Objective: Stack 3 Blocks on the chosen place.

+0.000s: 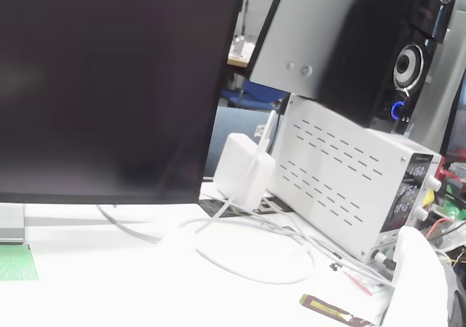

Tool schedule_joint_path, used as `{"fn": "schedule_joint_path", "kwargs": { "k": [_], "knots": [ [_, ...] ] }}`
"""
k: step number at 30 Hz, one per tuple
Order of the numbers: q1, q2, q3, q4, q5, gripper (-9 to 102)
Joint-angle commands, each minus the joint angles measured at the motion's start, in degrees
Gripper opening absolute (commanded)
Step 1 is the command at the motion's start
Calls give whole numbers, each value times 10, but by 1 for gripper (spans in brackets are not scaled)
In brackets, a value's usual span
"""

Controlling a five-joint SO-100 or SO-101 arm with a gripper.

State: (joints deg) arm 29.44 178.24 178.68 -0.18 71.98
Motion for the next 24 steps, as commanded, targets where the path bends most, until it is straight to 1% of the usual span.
{"fn": "schedule_joint_path", "kwargs": {
  "k": [1,4,6,12,18,24],
  "knots": [
    [11,9,26,12,4,32],
    [17,10,26,26,4,32],
    [23,12,26,33,23,32],
    [57,12,26,49,16,32],
    [113,-7,26,49,15,32],
    [183,-74,26,61,14,32]
  ]
}}
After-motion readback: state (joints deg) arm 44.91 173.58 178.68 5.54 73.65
